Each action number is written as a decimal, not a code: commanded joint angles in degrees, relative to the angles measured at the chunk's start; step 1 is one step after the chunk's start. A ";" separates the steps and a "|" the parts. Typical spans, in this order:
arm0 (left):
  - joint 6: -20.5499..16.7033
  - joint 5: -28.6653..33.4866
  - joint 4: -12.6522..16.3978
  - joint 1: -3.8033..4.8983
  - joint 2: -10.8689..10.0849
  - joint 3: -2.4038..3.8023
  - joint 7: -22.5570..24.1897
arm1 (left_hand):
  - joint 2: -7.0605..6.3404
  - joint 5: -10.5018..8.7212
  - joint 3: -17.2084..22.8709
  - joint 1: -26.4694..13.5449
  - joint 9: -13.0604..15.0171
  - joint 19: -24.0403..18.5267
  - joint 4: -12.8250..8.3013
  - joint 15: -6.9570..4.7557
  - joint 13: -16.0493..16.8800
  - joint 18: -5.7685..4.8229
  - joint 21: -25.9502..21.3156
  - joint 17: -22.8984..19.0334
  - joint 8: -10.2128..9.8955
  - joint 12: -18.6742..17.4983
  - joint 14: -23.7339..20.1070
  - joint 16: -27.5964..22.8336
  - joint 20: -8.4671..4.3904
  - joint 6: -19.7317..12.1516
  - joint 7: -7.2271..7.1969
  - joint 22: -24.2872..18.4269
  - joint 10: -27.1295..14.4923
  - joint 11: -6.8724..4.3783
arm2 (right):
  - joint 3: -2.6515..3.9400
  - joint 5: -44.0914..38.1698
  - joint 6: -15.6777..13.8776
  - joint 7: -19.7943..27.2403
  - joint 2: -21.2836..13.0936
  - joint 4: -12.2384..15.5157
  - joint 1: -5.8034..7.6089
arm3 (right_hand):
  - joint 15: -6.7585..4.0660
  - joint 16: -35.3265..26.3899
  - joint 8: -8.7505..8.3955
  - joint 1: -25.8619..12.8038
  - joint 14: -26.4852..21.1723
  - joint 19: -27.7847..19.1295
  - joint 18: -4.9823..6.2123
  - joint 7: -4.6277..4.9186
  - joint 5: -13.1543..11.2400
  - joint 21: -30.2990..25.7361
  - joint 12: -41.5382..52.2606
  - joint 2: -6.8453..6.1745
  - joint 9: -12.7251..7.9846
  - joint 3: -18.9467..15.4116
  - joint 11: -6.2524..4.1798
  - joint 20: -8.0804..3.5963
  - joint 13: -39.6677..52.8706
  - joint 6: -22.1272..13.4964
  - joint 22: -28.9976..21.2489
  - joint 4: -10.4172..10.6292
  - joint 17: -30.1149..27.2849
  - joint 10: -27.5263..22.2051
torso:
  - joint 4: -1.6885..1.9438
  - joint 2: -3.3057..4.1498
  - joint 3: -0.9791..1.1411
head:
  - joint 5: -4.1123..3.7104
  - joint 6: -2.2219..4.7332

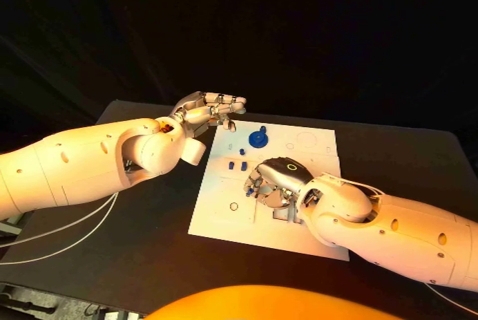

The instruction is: Assemble the parts on the task board

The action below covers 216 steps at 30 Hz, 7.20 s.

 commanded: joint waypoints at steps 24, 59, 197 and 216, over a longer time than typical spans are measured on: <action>1.53 0.06 0.23 0.03 0.24 0.02 -0.10 | 0.67 -0.13 -0.44 -0.04 -0.09 0.18 -0.12 0.03 0.07 0.70 -0.27 -0.09 -0.28 0.26 -0.28 -0.22 0.34 -0.40 0.11 -0.11 -0.50 0.02 | -0.06 -0.93 3.89 -0.97 1.40 -2.50 -0.10 | -0.16 0.46 0.37 -0.60 3.60 0.89 -0.55 0.36 0.42 0.23 -0.38 0.50 0.16 -0.23 -0.72 -0.13 0.12 -0.09 0.07 -0.29 1.63 0.37 | 0.00 0.00 -0.03 | -0.48 -0.36; 1.91 -0.04 0.25 0.05 0.09 0.02 -0.97 | 0.78 -0.12 -0.51 -0.02 -0.09 0.19 -0.16 0.04 0.09 0.71 -0.35 -0.10 -0.25 0.33 -0.33 -0.21 0.37 -0.45 0.12 -0.16 -0.58 0.03 | -0.32 0.02 2.25 -1.10 0.50 -1.62 0.11 | 2.10 -0.05 -2.90 -4.21 3.15 -0.94 -0.07 2.25 0.34 -1.71 -2.31 -1.60 -1.25 -2.37 2.03 1.84 -1.24 -8.77 -1.48 0.90 0.68 -9.36 | -0.01 -0.07 0.00 | -0.54 -0.11; 2.67 -0.18 -1.24 0.04 1.44 -0.01 -1.64 | 1.17 -0.12 -0.86 -0.07 -0.08 0.25 -0.22 0.09 0.19 0.73 -0.61 -0.11 -0.10 0.65 -0.45 -0.18 0.45 -0.60 0.15 -0.35 -0.83 0.07 | 0.42 2.22 -0.14 0.26 1.11 2.71 -2.61 | 0.17 2.01 1.12 -1.90 3.39 0.07 -0.72 0.05 -1.53 2.13 5.13 2.55 1.88 -3.72 -0.50 0.47 1.32 -2.05 3.28 1.04 1.96 -5.31 | -0.17 -0.29 -0.05 | 1.56 -0.62; 2.68 -0.18 -1.10 0.04 1.36 -0.01 -1.82 | 1.17 -0.12 -0.86 -0.07 -0.08 0.25 -0.22 0.09 0.19 0.73 -0.61 -0.11 -0.10 0.65 -0.45 -0.18 0.45 -0.60 0.15 -0.35 -0.83 0.07 | 0.32 -0.18 2.77 -1.79 2.46 1.17 -2.69 | 0.18 1.93 1.10 -1.92 3.37 0.04 -0.71 0.10 -1.48 2.06 5.12 2.48 1.93 -3.76 -0.45 0.48 1.33 -2.10 3.22 1.00 1.88 -5.35 | -0.28 -0.35 -0.17 | 1.57 -0.78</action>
